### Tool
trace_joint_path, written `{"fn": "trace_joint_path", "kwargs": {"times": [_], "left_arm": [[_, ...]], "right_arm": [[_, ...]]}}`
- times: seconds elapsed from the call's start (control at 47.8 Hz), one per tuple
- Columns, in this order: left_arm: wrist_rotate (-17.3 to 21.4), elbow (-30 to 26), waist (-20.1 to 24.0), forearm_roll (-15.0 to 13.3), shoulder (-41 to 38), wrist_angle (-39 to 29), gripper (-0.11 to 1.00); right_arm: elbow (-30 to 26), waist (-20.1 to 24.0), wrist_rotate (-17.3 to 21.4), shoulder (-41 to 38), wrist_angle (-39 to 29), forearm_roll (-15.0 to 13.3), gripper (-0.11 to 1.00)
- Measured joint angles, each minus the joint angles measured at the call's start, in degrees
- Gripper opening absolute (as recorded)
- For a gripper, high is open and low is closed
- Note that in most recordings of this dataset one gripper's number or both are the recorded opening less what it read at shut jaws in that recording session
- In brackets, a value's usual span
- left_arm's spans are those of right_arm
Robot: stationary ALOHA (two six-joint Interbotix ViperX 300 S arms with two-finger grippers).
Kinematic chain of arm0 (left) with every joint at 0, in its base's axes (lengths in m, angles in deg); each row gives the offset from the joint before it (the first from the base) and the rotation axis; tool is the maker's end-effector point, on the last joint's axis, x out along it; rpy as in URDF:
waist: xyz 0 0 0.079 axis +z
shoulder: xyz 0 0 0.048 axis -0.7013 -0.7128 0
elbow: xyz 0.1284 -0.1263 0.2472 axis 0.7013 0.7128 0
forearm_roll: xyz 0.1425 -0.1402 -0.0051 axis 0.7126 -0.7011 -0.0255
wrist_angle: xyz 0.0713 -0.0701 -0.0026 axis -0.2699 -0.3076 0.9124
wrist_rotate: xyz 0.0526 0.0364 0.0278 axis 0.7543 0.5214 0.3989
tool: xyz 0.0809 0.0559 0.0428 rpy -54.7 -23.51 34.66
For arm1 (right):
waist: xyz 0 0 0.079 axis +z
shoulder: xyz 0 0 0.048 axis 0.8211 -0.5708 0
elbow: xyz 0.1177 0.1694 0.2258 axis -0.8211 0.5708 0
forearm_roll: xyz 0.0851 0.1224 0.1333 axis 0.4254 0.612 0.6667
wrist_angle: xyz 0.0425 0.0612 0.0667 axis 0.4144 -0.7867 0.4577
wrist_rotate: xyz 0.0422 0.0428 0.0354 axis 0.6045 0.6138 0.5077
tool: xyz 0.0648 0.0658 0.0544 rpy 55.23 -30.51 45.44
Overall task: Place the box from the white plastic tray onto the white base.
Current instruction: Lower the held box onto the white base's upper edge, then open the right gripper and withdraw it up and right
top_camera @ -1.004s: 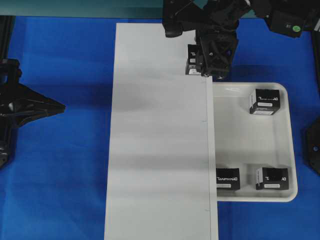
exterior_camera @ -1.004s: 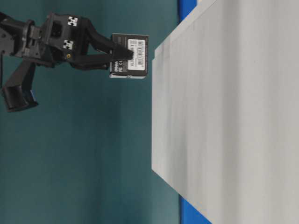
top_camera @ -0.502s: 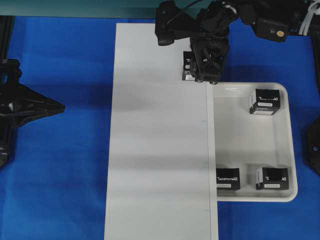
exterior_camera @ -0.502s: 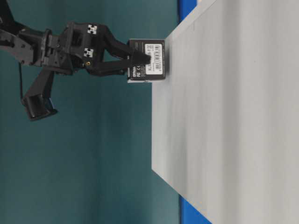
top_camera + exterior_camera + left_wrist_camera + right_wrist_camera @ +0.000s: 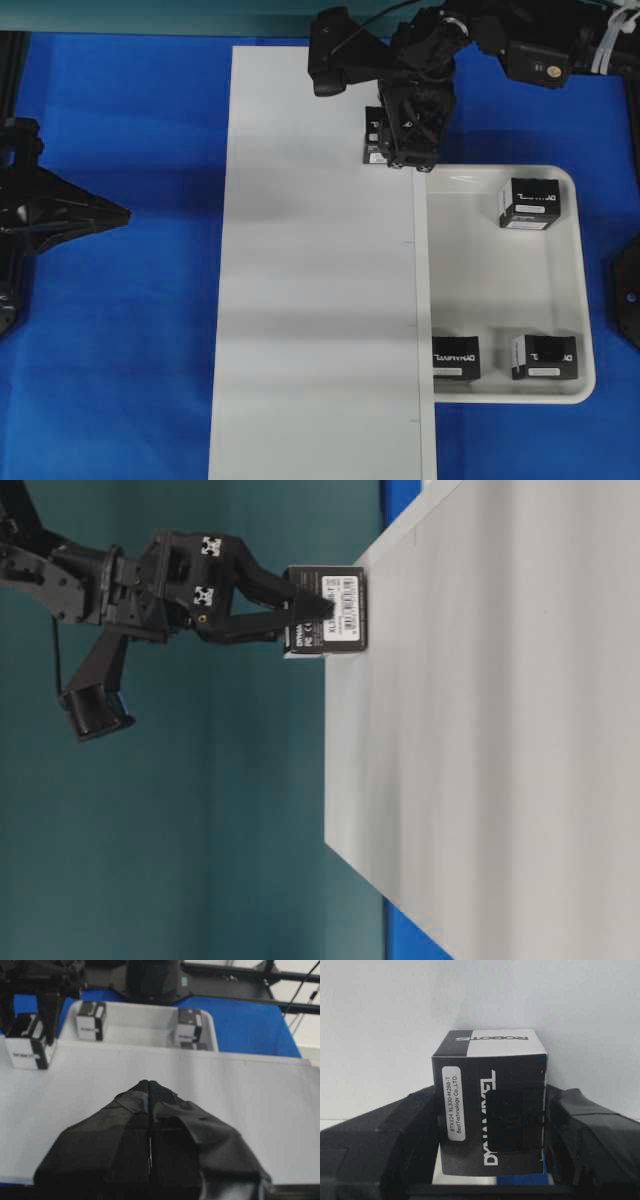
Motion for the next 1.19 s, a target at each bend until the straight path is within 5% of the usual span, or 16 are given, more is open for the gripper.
{"fn": "trace_joint_path", "kwargs": {"times": [1.024, 1.192], "left_arm": [[0.3, 0.0, -0.1, 0.0, -0.1, -0.1, -0.07], [0.3, 0.0, 0.0, -0.1, 0.0, -0.1, -0.07]], "right_arm": [[0.5, 0.2, -0.4, 0.1, 1.0, -1.1, 0.58], [0.6, 0.2, -0.2, 0.0, 1.1, -1.3, 0.9]]}}
